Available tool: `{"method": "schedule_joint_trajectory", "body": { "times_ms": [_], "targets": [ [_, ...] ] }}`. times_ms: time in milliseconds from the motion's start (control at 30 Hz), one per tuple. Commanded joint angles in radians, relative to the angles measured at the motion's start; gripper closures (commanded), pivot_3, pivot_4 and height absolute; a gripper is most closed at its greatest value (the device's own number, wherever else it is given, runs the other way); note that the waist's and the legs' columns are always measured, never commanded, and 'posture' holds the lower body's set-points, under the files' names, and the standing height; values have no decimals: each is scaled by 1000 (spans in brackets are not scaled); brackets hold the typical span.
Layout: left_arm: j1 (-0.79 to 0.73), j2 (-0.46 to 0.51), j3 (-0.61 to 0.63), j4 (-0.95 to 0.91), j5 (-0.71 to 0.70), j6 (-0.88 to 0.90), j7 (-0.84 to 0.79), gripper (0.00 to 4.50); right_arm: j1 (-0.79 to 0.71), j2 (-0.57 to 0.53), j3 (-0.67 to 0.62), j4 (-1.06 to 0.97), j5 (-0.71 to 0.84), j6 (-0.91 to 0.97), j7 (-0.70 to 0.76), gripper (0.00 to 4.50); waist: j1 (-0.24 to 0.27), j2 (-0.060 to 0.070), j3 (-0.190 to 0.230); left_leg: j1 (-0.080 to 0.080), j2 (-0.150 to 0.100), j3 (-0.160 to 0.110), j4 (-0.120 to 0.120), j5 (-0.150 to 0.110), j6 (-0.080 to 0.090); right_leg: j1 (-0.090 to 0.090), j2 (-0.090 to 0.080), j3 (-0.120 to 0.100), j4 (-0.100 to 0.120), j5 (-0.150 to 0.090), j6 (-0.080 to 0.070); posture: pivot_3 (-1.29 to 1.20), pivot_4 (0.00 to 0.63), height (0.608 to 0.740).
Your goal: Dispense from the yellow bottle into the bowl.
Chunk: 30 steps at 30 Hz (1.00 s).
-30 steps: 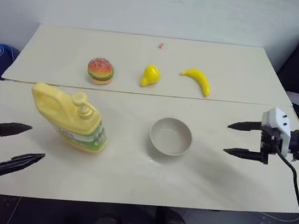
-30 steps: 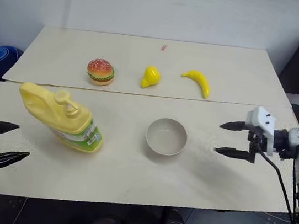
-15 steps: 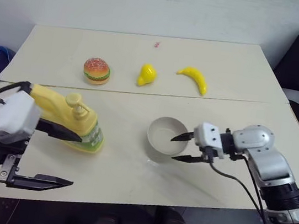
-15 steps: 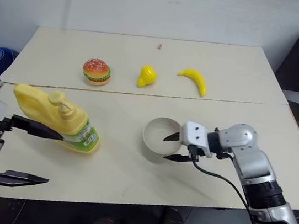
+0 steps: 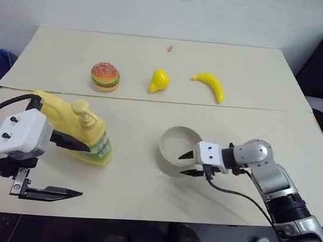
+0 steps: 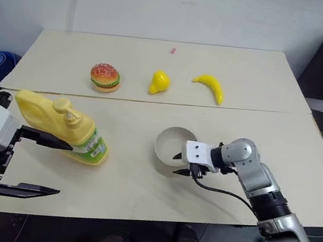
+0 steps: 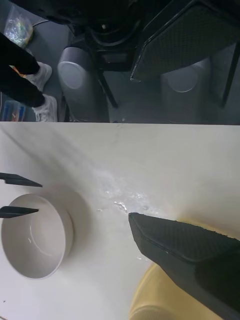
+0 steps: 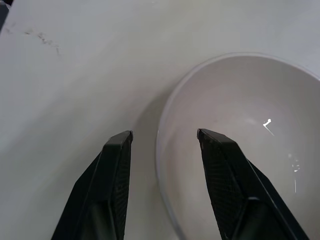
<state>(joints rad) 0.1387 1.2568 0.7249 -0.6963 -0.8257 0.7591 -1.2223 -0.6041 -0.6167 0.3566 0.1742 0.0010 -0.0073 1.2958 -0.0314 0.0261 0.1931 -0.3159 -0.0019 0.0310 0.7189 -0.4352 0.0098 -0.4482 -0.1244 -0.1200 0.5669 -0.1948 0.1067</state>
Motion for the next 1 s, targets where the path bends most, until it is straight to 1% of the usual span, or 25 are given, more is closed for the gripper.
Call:
{"method": "schedule_joint_trajectory", "body": {
  "times_ms": [33, 133, 167, 300, 400, 533, 600, 667, 700, 800, 900, 1000],
  "targets": [
    [-20, -5, 2, -1, -2, 7, 11, 0, -24, 17, 3, 34, -18, -55, -19, 2976, 0, 0, 0, 0, 0, 0, 0, 0, 0, 0, 0, 0, 0, 0, 0, 0, 150, 740],
    [-32, -5, 3, 2, -2, 14, 17, 0, -28, 25, 5, 52, -22, -74, -19, 3980, 0, 0, 0, 0, 0, 0, 0, 0, 0, 0, 0, 0, 0, 0, 0, 0, 150, 740],
    [-39, -3, 7, 6, -6, 19, 19, 0, -28, 27, 4, 56, -20, -79, -18, 4428, 0, 0, 0, 0, 0, 0, 0, 0, 0, 0, 0, 0, 0, 0, 0, 0, 150, 740],
    [-75, -2, 19, 18, -34, 48, 38, 0, -31, 33, -1, 62, -9, -83, -18, 4470, 0, 0, 0, 0, 0, 0, 0, 0, 0, 0, 0, 0, 0, 0, 0, 0, 150, 740],
    [-129, 3, 47, 51, -86, 91, 67, 0, -45, 29, -10, 28, 13, -66, 3, 4470, 0, -1, 0, 0, 1, 0, 0, 0, 0, 0, 0, 0, 0, 0, 0, 0, 150, 740],
    [-249, 46, 96, 156, -177, 180, 104, 0, -93, -4, -25, -103, 99, 18, 110, 4470, 0, -1, 0, 0, 1, 0, 1, 0, 0, 0, 0, 1, 1, 0, 0, 0, 150, 740],
    [-294, 86, 115, 228, -174, 200, 84, 0, -140, -19, -30, -185, 170, 92, 183, 4470, 0, -1, 0, 0, 1, -1, 1, 0, 0, -1, 0, 0, 2, 0, 0, 0, 150, 740],
    [-322, 114, 112, 277, -162, 206, 69, 0, -178, -27, -29, -225, 213, 129, 230, 4470, -1, -1, 0, 0, 1, 0, 1, 0, -1, -1, 1, 0, 1, 0, 0, 0, 150, 740],
    [-333, 126, 102, 299, -150, 199, 63, 0, -197, -28, -26, -229, 226, 139, 248, 4470, 0, -1, 0, 0, 1, 0, 1, 0, -1, -1, 1, 0, 1, 0, 0, 0, 150, 740],
    [-339, 174, 44, 400, -41, 98, -8, 0, -323, -20, 16, -215, 291, 155, 313, 4470, -2, -1, 0, 0, 1, 0, 1, 0, -1, -1, 2, 0, 1, 0, 0, 0, 150, 740],
    [-364, 185, -21, 458, -9, 37, -43, 0, -411, 1, 82, -177, 316, 120, 319, 4470, -5, -1, 0, 0, 1, 1, 0, 0, -1, -2, 3, 1, 2, 0, -1, 0, 150, 740],
    [-405, 183, -106, 485, 14, -28, -64, 599, -503, 29, 162, -126, 333, 56, 319, 4500, -6, -2, 0, -1, 1, 1, 0, 0, -2, -4, 3, 0, 3, -1, -2, 0, 150, 740]
  ]
}}
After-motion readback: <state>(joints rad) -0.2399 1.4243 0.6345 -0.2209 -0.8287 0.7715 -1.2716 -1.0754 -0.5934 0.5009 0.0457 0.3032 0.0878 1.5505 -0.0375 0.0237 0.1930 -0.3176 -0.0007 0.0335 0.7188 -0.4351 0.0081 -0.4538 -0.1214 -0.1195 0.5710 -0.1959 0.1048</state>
